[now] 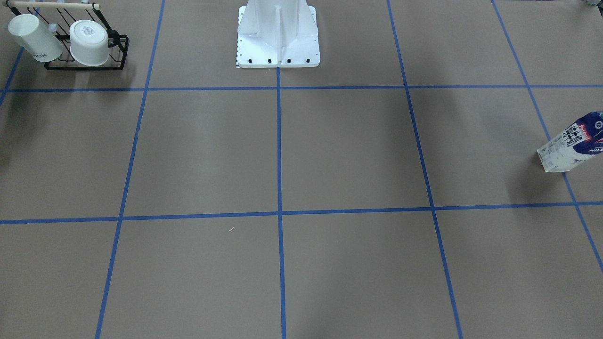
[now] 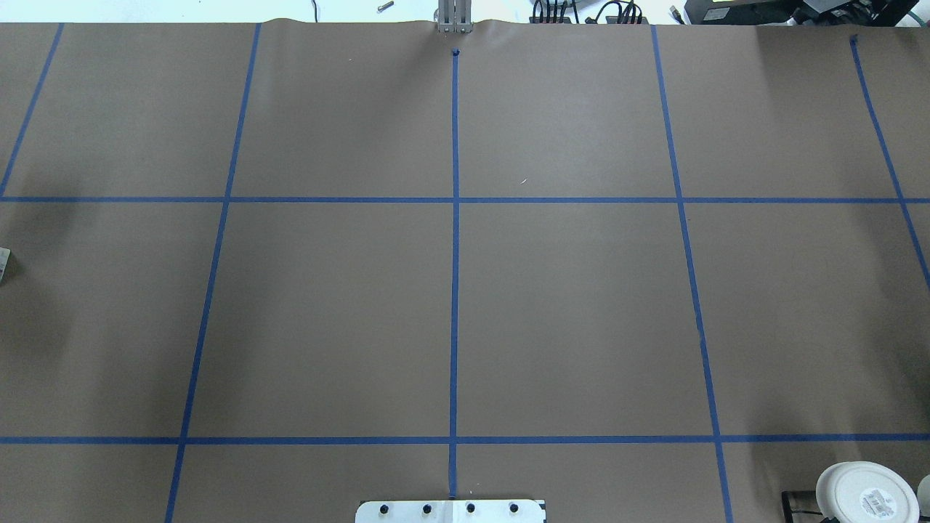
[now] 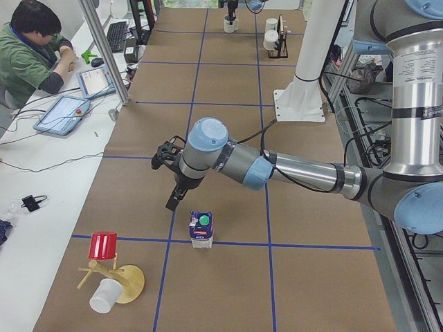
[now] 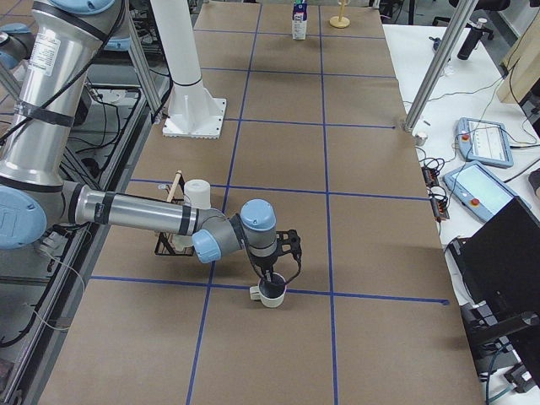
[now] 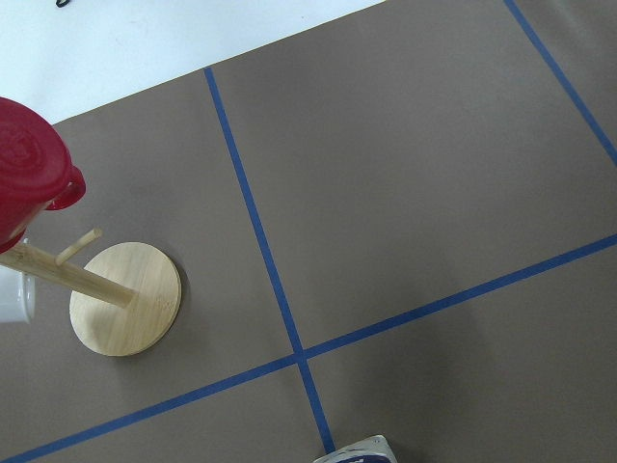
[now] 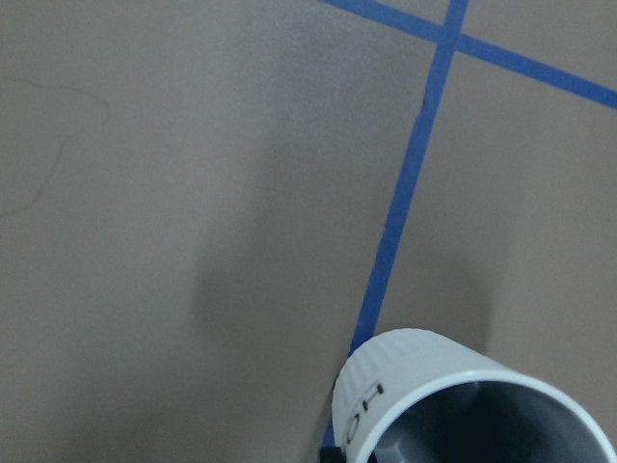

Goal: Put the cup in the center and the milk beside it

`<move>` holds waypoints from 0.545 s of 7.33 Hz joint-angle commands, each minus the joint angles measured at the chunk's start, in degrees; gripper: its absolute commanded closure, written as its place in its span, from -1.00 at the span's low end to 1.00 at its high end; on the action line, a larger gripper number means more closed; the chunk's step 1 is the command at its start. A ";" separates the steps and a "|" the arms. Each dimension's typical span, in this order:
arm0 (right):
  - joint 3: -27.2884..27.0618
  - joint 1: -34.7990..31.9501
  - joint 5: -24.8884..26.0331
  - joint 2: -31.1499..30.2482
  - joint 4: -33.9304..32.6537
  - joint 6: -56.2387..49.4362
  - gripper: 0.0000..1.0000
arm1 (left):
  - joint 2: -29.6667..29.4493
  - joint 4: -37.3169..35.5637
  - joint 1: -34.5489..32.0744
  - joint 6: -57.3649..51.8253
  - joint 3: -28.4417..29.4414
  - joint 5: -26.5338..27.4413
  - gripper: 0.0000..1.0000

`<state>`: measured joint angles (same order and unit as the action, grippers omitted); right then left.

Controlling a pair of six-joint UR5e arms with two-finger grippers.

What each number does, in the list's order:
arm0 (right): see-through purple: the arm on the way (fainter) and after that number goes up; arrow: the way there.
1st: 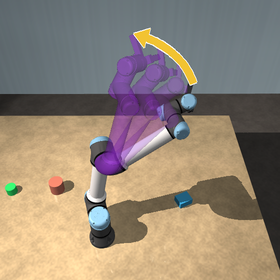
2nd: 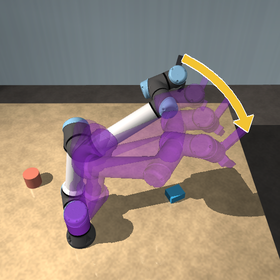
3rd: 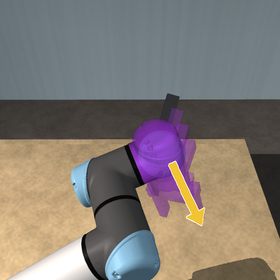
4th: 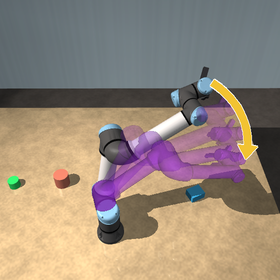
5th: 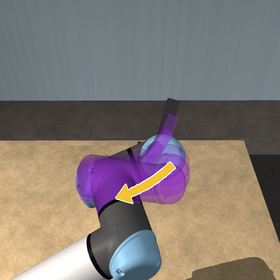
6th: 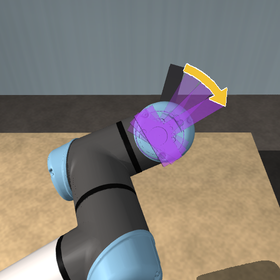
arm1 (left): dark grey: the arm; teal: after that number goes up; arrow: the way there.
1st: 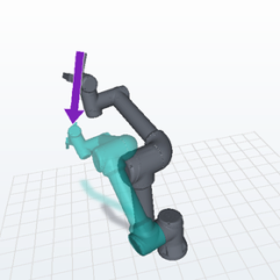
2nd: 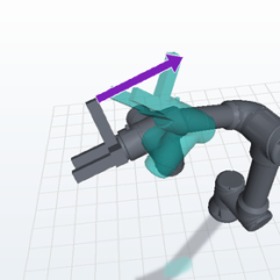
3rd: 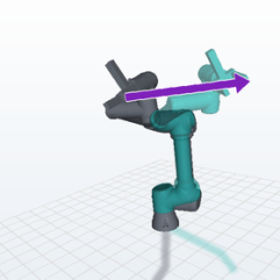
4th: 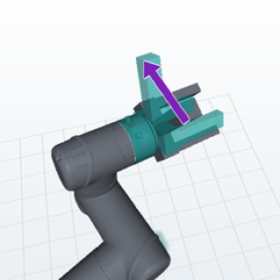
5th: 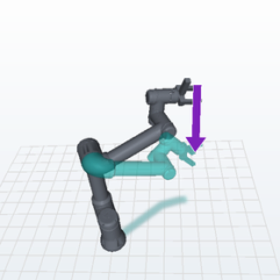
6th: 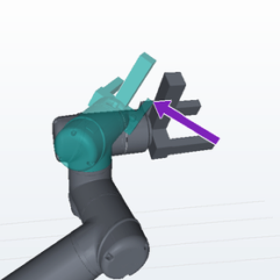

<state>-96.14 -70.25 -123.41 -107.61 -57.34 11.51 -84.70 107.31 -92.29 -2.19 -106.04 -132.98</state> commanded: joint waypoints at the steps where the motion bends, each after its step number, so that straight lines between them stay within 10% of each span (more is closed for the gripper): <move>1: -2.02 -1.11 -1.73 3.35 0.12 -0.35 1.00 | 0.94 0.00 0.00 -0.10 -0.04 0.00 -0.98; 4: -2.12 -1.83 -9.38 21.14 -0.75 6.97 1.00 | 1.64 0.00 0.00 -0.19 -0.13 -0.09 -0.98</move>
<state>-98.51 -72.25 -130.16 -94.25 -57.70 13.64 -83.58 107.31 -92.28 -2.34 -106.07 -133.00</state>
